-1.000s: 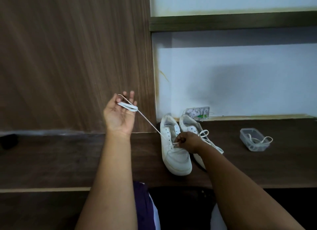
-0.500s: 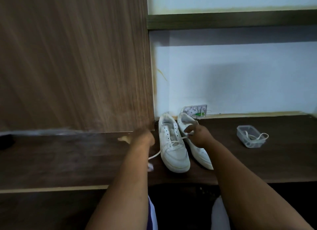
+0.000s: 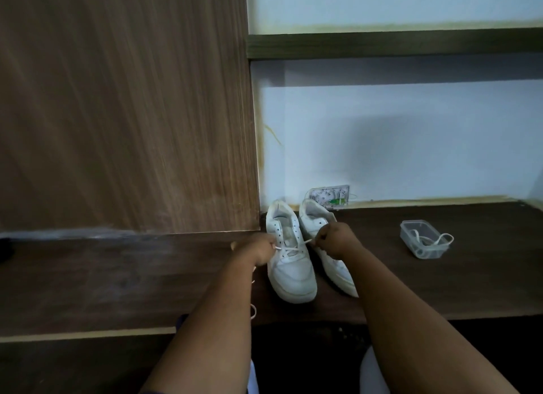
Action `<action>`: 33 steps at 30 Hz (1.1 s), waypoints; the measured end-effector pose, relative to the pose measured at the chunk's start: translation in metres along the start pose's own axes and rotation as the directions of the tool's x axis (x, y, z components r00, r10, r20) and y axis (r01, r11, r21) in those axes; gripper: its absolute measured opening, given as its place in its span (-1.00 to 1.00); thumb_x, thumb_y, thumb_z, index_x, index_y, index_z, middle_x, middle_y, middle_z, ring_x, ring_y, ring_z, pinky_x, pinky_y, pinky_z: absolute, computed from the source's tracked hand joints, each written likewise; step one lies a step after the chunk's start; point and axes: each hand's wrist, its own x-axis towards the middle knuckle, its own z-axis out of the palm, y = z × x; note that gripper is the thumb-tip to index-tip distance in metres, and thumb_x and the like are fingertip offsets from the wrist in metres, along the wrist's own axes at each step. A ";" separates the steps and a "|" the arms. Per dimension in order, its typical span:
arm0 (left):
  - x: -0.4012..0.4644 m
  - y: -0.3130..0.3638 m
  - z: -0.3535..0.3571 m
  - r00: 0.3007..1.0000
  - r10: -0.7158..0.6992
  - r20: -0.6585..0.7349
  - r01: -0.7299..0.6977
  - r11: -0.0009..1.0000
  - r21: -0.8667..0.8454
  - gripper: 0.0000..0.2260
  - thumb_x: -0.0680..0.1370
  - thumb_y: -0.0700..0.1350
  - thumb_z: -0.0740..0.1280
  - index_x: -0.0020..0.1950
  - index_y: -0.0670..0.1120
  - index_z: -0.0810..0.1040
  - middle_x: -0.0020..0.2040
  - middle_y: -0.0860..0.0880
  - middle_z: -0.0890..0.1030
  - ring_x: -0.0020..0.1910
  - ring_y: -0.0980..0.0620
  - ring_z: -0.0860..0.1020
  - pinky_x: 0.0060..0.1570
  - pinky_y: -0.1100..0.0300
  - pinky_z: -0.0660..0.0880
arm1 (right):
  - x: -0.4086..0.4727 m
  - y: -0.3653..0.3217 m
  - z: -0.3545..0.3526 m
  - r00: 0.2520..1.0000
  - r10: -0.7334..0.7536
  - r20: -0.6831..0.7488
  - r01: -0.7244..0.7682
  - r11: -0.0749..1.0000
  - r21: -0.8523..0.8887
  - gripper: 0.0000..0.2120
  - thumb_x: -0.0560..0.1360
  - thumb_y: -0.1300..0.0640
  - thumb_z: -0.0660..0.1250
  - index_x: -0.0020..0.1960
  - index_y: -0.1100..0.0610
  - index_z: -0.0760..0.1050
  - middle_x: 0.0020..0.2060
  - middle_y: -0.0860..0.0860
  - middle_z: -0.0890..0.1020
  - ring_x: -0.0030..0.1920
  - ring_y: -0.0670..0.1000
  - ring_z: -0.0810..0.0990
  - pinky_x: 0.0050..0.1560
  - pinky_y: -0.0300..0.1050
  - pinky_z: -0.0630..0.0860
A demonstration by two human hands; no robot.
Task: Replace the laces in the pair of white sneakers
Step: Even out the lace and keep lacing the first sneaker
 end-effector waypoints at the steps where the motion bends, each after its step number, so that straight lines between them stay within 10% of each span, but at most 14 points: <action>1: 0.001 -0.003 -0.001 1.000 -0.028 0.012 0.028 0.999 0.015 -0.80 0.59 0.04 0.22 0.15 0.10 0.57 0.26 0.03 0.54 0.25 -0.06 0.47 0.28 -0.07 0.37 | 0.001 0.000 -0.001 0.999 0.031 -0.018 -0.030 0.999 0.013 -0.75 0.50 0.03 0.34 0.04 0.19 0.60 0.02 0.13 0.64 0.06 0.13 0.60 0.03 -0.09 0.52; 5: -0.007 0.012 -0.001 0.988 -0.021 -0.153 0.029 0.998 0.052 -0.64 0.55 0.11 0.30 0.31 0.04 0.46 0.41 -0.03 0.38 0.39 -0.11 0.35 0.30 -0.07 0.35 | 0.001 0.000 -0.017 0.981 0.016 -0.191 -0.033 0.995 -0.089 -0.67 0.48 -0.12 0.34 0.01 0.15 0.59 -0.04 0.08 0.66 0.00 0.10 0.61 -0.06 -0.13 0.49; 8: -0.016 0.046 -0.002 0.931 0.181 -0.317 -0.251 0.948 -0.195 -0.53 0.55 -0.01 0.33 0.44 0.00 0.32 0.40 -0.01 0.41 0.41 -0.06 0.34 0.33 -0.01 0.36 | -0.003 -0.011 -0.025 0.971 -0.078 -0.224 0.089 0.995 0.042 -0.78 0.47 -0.09 0.37 -0.10 0.06 0.58 -0.13 0.00 0.62 -0.04 0.05 0.58 -0.11 -0.16 0.47; 14: -0.028 0.087 0.000 0.969 0.137 -0.205 -0.246 0.495 -0.833 -0.64 0.49 -0.21 0.40 0.25 -0.03 0.43 -0.09 0.03 0.55 -0.06 0.06 0.53 -0.09 0.24 0.45 | -0.009 -0.009 -0.039 0.954 -0.079 -0.290 0.167 0.941 0.293 -0.79 0.48 -0.05 0.36 -0.19 0.08 0.59 -0.35 -0.06 0.57 -0.34 -0.13 0.52 -0.25 -0.19 0.40; 20: -0.024 0.079 -0.031 0.943 -0.216 -0.252 -0.305 -0.266 -0.915 -0.82 0.51 -0.35 0.28 -0.20 -0.08 0.50 -0.51 0.09 0.42 -0.54 0.19 0.33 -0.53 0.36 0.29 | -0.016 0.038 -0.051 0.926 0.193 -0.326 0.056 0.781 0.621 -0.77 0.52 -0.01 0.35 -0.19 0.13 0.62 -0.43 0.03 0.54 -0.43 -0.04 0.44 -0.47 -0.27 0.40; 25: -0.027 0.076 -0.033 0.884 -0.234 -0.405 -0.404 0.056 -0.913 -0.81 0.50 -0.32 0.36 -0.28 -0.11 0.52 -0.58 0.12 0.42 -0.58 0.22 0.37 -0.48 0.37 0.36 | -0.019 0.067 -0.058 0.929 0.257 -0.268 0.043 0.644 0.764 -0.72 0.55 0.01 0.32 -0.26 0.13 0.57 -0.50 0.07 0.45 -0.47 0.02 0.35 -0.45 -0.19 0.28; 30: -0.040 0.076 -0.040 0.931 -0.135 -0.339 -0.348 -0.055 -0.936 -0.88 0.52 -0.28 0.34 -0.22 -0.17 0.56 -0.56 0.02 0.46 -0.61 0.15 0.38 -0.59 0.37 0.26 | -0.018 0.072 -0.064 0.843 0.401 -0.358 0.028 0.632 0.774 -0.73 0.42 -0.03 0.47 -0.29 0.15 0.57 -0.43 0.06 0.59 -0.48 -0.04 0.43 -0.41 -0.23 0.37; 33: -0.044 0.071 -0.043 0.958 0.098 -0.268 -0.280 0.147 -0.949 -0.94 0.53 -0.20 0.36 -0.11 -0.15 0.61 -0.36 -0.13 0.65 -0.51 0.03 0.52 -0.48 0.29 0.40 | -0.014 0.067 -0.062 0.706 0.535 -0.464 0.050 0.616 0.786 -0.74 0.43 -0.04 0.45 -0.19 0.17 0.59 -0.35 0.06 0.65 -0.36 -0.02 0.58 -0.24 -0.20 0.48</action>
